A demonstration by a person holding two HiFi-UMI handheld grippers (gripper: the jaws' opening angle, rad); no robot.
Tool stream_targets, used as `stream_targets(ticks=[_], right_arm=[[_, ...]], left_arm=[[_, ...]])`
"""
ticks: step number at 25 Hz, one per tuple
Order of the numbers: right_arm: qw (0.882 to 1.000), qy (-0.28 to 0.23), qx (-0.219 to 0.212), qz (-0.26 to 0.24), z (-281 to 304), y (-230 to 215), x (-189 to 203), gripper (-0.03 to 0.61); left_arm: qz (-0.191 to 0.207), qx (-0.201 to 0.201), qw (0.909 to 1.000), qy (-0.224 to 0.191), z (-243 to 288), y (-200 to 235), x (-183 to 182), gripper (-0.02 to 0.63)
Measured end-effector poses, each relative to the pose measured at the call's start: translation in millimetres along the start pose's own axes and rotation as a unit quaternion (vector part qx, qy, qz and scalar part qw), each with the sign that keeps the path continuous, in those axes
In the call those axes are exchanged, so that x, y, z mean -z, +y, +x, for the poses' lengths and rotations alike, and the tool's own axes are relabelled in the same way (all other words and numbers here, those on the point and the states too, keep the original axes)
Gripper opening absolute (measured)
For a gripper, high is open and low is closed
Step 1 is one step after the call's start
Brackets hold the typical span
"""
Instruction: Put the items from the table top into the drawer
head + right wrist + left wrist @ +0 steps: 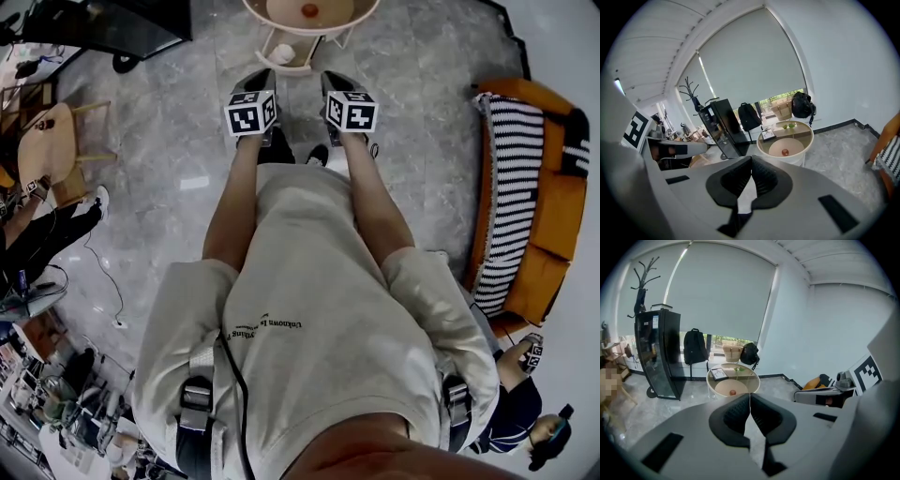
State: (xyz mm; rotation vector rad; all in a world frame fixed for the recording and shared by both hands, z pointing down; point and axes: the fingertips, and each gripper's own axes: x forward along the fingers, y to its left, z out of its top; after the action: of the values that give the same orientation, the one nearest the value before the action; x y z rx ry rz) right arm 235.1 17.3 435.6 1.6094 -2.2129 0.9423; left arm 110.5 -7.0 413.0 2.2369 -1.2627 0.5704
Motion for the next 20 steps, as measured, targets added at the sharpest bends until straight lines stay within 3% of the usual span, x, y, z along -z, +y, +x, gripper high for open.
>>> stream_targets(ticks=[20], right_arm=[[1.0, -0.001, 0.009, -0.018, -10, 9, 11, 0.034]], left_arm=[[-0.021, -0.001, 0.9998, -0.001, -15, 7, 19, 0.021]])
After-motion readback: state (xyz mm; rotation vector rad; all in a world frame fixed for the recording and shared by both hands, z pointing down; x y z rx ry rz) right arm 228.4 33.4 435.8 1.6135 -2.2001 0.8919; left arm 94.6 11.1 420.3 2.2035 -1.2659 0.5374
